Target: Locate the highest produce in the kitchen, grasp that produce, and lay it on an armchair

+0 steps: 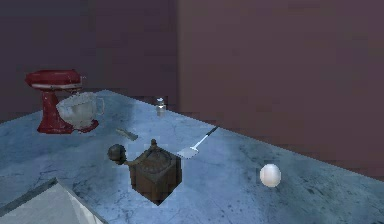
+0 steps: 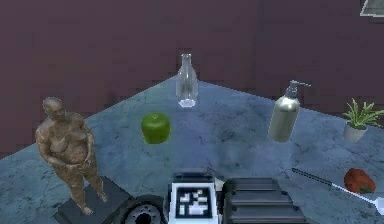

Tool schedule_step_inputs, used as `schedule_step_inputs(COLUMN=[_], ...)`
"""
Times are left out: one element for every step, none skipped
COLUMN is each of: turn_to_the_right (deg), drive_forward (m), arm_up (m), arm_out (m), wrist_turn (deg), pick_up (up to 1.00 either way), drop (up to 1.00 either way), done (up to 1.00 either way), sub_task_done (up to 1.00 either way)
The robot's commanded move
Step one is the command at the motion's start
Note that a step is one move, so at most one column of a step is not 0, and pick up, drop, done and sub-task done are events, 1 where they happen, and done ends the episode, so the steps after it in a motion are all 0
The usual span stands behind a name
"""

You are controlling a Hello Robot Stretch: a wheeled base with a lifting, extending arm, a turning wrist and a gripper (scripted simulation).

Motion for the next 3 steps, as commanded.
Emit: schedule_step_inputs(turn_to_the_right=[0.0,0.0,0.0], drive_forward=[0.0,0.0,0.0], arm_up=[0.0,0.0,0.0], arm_out=[0.3,0.0,0.0], wrist_turn=[0.0,45.0,45.0], pick_up=[0.0,0.0,0.0], drop=[0.0,0.0,0.0], done=[0.0,0.0,0.0], sub_task_done=[0.0,0.0,0.0])
